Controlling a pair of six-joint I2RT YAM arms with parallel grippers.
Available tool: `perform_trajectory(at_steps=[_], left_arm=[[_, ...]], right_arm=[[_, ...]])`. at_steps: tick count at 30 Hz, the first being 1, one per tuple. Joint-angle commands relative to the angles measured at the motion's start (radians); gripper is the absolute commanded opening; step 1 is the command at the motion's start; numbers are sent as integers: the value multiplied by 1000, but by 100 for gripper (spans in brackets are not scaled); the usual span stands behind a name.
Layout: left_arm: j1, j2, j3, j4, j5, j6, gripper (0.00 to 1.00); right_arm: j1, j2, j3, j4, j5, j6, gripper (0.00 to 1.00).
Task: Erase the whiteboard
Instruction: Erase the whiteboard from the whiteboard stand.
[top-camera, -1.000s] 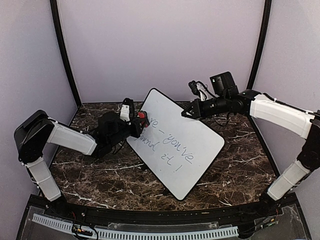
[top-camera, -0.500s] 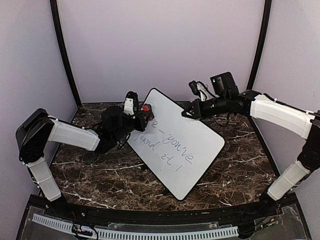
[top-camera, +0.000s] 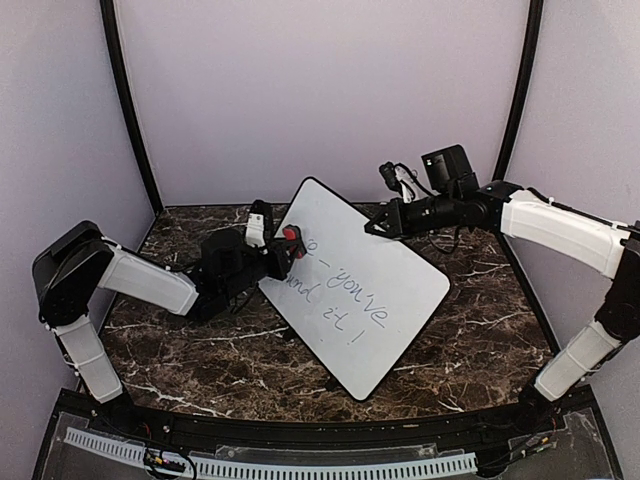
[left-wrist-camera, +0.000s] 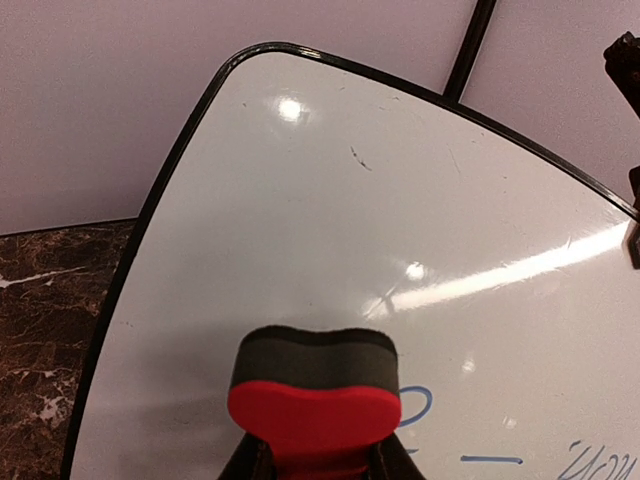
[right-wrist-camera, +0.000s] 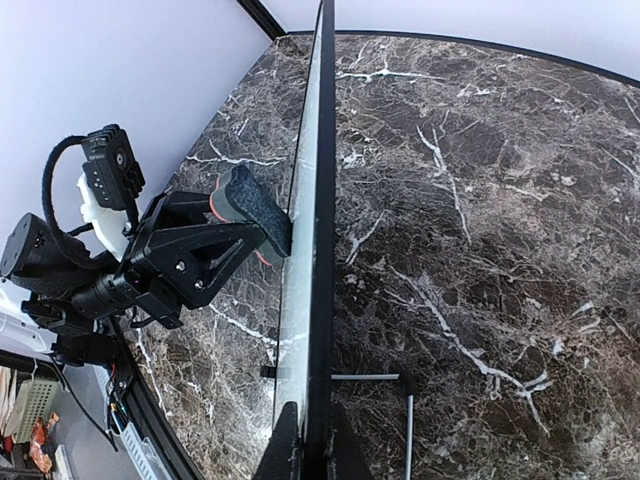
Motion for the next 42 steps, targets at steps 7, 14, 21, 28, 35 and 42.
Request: perform_trajectory(at_steps=[7, 14, 21, 28, 35, 42], left_arm=[[-12, 22, 133, -102, 29, 23, 1], [-14, 26, 137, -117, 29, 28, 1], [-41, 8, 5, -81, 12, -6, 1], [-44, 6, 14, -77, -11, 4, 1], [-37, 8, 125, -133, -35, 61, 1], [-25, 2, 129, -119, -5, 39, 1]], right_arm=[[59, 35, -57, 91, -28, -182, 0], [56, 35, -57, 89, -22, -185, 0], [56, 30, -60, 93, -31, -182, 0], [55, 31, -58, 91, -31, -185, 0], [55, 26, -60, 88, -29, -188, 0], [54, 28, -61, 90, -31, -187, 0]])
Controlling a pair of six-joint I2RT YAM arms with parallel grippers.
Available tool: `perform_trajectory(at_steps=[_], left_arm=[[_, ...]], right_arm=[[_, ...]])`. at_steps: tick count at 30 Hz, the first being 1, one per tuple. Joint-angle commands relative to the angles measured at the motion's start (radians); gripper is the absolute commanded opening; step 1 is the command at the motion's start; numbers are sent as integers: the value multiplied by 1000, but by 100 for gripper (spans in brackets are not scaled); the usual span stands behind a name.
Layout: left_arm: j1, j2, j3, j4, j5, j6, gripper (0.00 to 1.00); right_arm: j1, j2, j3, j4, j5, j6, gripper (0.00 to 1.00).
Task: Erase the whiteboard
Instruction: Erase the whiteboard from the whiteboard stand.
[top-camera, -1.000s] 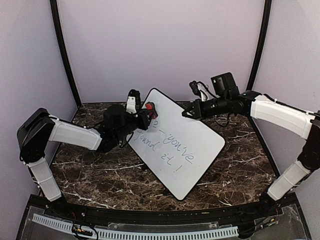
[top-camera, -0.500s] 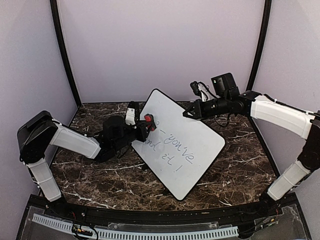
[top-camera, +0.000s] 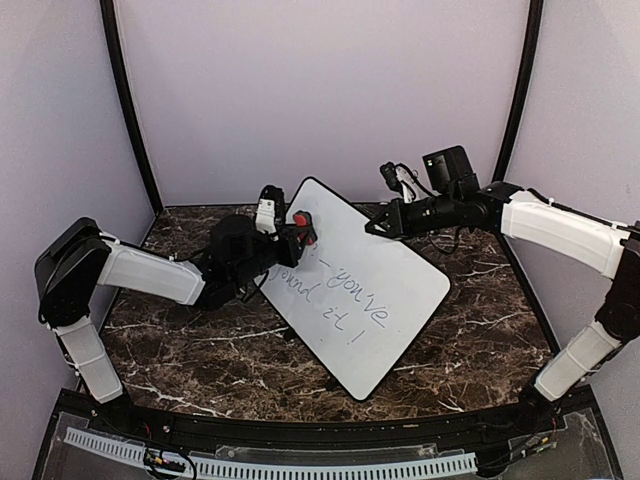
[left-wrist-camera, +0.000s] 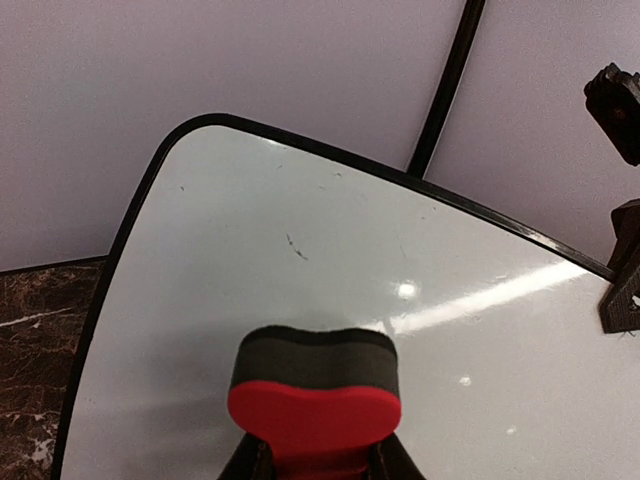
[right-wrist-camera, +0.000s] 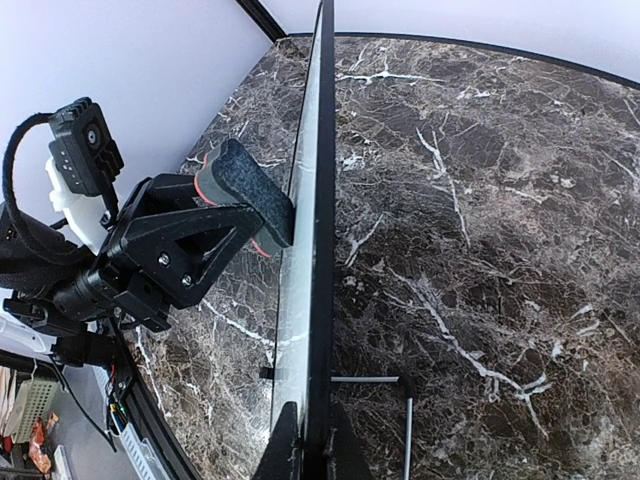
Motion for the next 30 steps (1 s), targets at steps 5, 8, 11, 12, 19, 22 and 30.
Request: perform_trajectory(at_steps=[5, 8, 11, 12, 19, 22, 30], left_arm=[[-2, -17, -107, 13, 44, -37, 1], [-10, -18, -153, 35, 43, -49, 1], [-20, -9, -178, 52, 50, -61, 1], [-22, -7, -176, 53, 51, -62, 1], [-34, 26, -72, 30, 64, -46, 1], [-34, 40, -21, 15, 71, -39, 1], [-34, 57, 44, -13, 47, 1, 1]], right_arm=[[61, 28, -52, 78, -26, -183, 0], [61, 33, -51, 80, -27, -183, 0], [61, 39, -50, 78, -30, -183, 0], [61, 39, -49, 78, -29, -183, 0], [61, 43, -49, 77, -28, -185, 0], [61, 43, -49, 77, -26, -185, 0], [61, 45, -49, 77, -26, -185, 0]])
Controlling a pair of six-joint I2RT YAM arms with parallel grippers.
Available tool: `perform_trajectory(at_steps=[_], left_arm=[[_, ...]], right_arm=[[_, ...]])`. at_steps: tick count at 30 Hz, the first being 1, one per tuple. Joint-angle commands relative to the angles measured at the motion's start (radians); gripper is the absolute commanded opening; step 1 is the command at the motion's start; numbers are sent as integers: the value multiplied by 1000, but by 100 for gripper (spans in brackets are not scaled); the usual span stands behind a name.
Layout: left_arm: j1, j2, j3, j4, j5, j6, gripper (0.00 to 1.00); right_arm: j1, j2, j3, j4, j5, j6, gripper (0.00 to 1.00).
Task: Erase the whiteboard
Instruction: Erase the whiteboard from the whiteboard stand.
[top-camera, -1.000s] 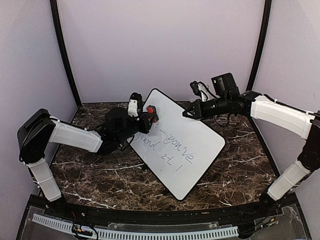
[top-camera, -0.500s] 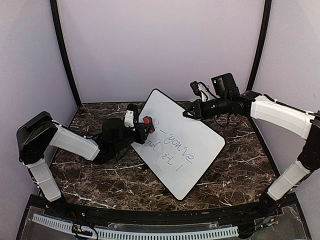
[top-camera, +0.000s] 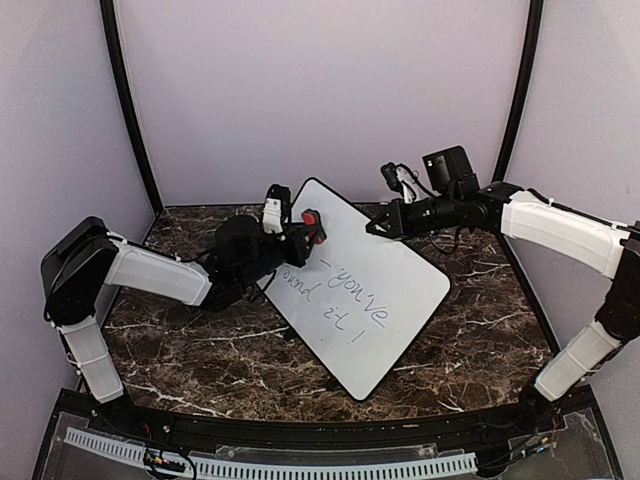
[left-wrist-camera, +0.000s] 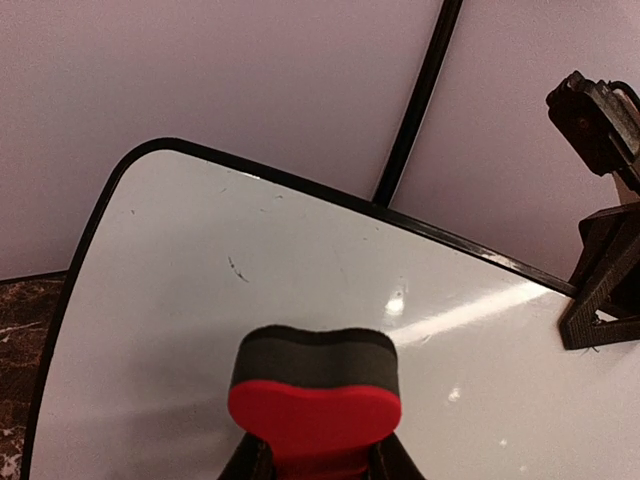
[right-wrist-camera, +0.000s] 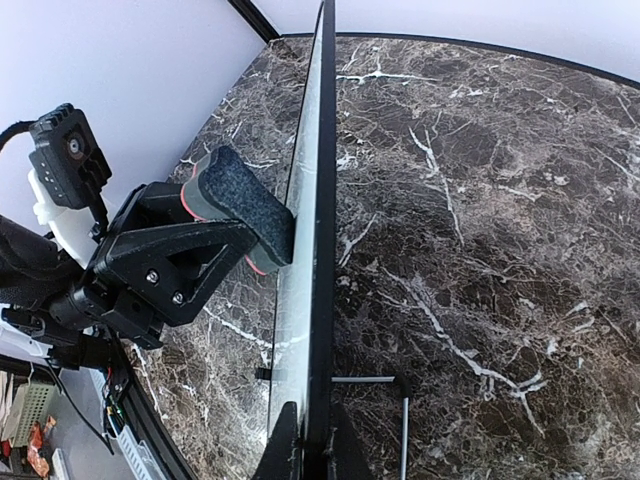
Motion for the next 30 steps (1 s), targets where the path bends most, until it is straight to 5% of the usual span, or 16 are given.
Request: perform_trajectory(at_steps=[1, 15, 30], left_arm=[[-12, 19, 15, -70, 22, 25, 0], [-47, 0, -183, -48, 55, -11, 0], [-75, 30, -60, -72, 95, -4, 0]], right_arm=[[61, 44, -48, 80, -39, -187, 0], [62, 51, -47, 81, -46, -186, 0], [62, 47, -47, 76, -41, -189, 0]])
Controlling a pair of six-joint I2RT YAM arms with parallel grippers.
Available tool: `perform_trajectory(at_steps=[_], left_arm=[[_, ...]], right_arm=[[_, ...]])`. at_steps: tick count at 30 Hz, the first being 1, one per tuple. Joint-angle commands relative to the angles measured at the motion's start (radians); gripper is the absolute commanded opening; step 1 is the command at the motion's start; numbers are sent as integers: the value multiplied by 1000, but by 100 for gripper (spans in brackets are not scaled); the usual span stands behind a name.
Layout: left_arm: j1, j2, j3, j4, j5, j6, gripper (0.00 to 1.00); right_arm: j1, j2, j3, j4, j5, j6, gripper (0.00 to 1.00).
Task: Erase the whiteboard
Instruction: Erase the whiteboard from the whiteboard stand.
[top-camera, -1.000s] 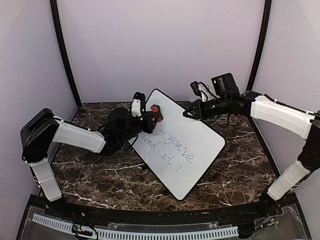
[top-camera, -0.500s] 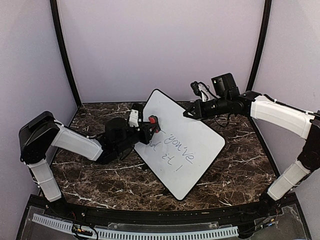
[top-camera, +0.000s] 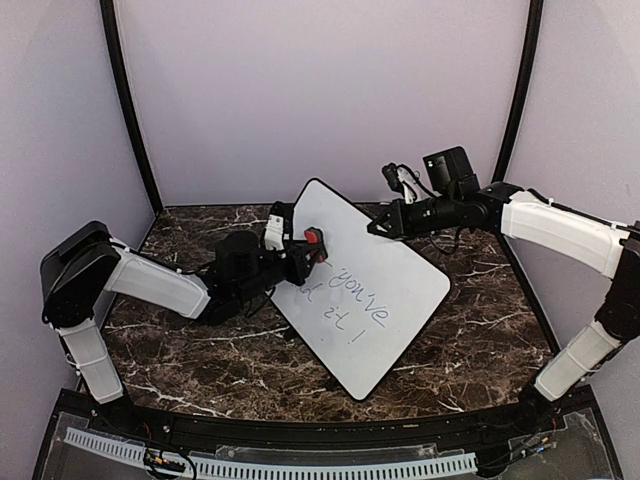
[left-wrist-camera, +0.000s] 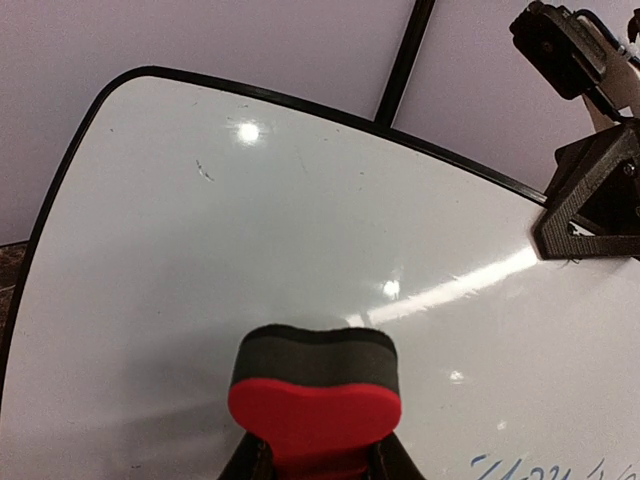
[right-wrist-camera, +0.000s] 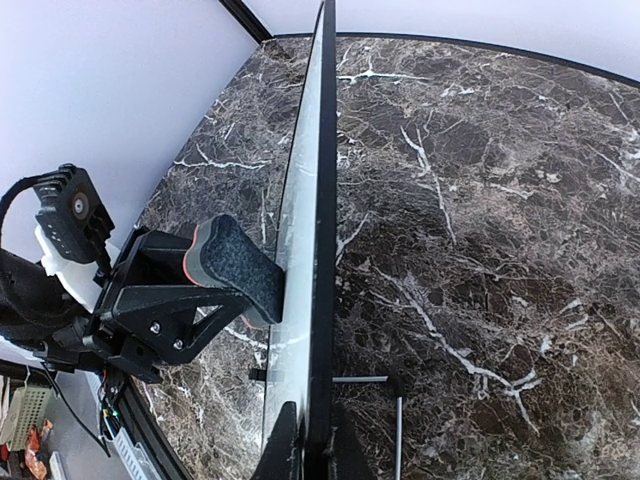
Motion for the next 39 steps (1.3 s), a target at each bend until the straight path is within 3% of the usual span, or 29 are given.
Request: perform_trajectory(at_steps=[1, 10, 16, 20, 31, 39], left_arm=[[-46, 38, 37, -106, 85, -1, 0], [-77, 47, -56, -73, 69, -50, 0], [-76, 41, -99, -80, -38, -58, 0], [-63, 42, -66, -133, -115, -39, 0], [-27, 62, 95, -192, -157, 24, 0], [-27, 50, 47, -175, -105, 3, 0]], right_arm=[[66, 45, -45, 78, -51, -189, 0], [66, 43, -45, 80, -56, -189, 0], [66, 44, -45, 80, -57, -187, 0], [66, 44, -45, 81, -59, -187, 0], [66, 44, -46, 82, -62, -188, 0], [66, 46, -46, 82, -61, -187, 0]])
